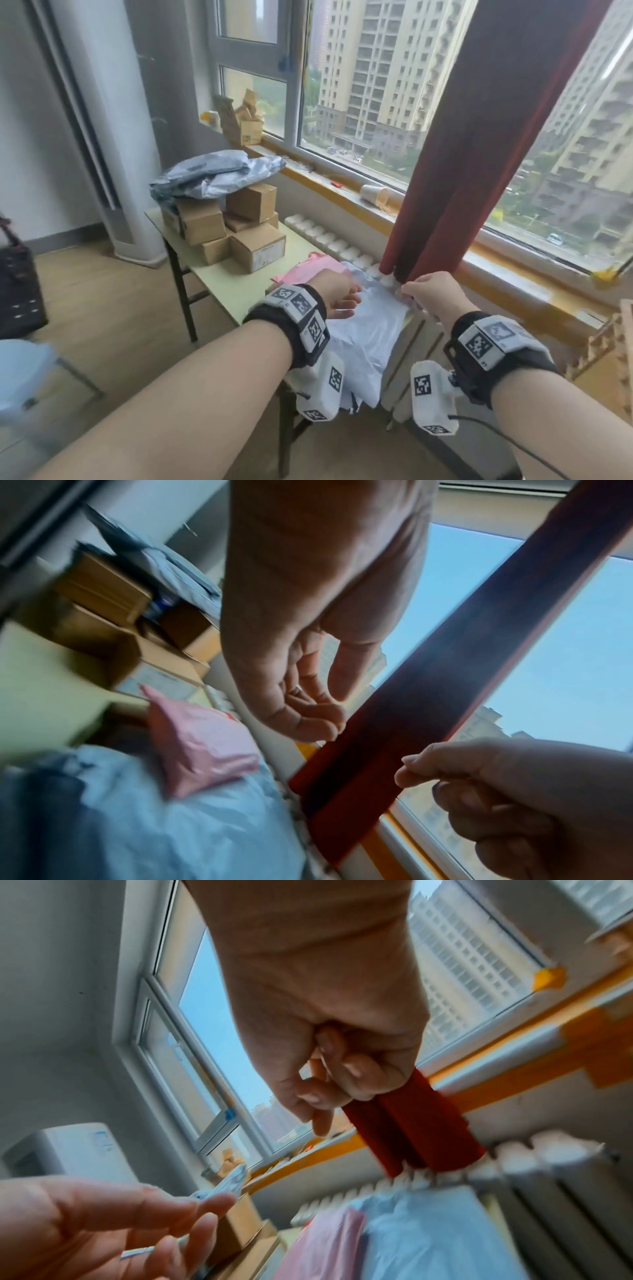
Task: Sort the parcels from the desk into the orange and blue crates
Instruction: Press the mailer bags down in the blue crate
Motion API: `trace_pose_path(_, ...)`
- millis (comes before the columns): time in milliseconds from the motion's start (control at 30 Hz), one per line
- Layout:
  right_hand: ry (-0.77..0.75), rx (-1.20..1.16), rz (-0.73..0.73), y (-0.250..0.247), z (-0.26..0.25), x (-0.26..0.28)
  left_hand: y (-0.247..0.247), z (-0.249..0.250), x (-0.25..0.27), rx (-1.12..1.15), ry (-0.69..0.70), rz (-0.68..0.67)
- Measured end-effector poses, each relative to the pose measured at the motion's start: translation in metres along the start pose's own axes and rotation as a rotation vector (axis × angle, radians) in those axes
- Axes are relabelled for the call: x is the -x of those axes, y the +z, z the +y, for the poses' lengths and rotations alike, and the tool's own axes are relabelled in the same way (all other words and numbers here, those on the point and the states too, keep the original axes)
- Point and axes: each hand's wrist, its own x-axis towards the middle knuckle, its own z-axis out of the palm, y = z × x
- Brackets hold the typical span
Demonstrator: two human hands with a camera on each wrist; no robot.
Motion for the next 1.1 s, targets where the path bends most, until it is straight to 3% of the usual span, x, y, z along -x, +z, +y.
trace_pose_path(267,-0.054,-0.038,-0.118,0.084,-0.067,0.004,-0.109,-0.021,0.006,0.082,0.028,0.201)
trace_pose_path(600,-0.138,-0.131,-0.205,0.154,-0.135,-0.022,-0.194,-0.022,-0.012,0.124,0.018,0.369)
trace_pose_path(1100,-0.181,-0.170,-0.254,0.213,-0.253,-0.136,-0.286,0.066,-0.120,0.107,0.062,0.414)
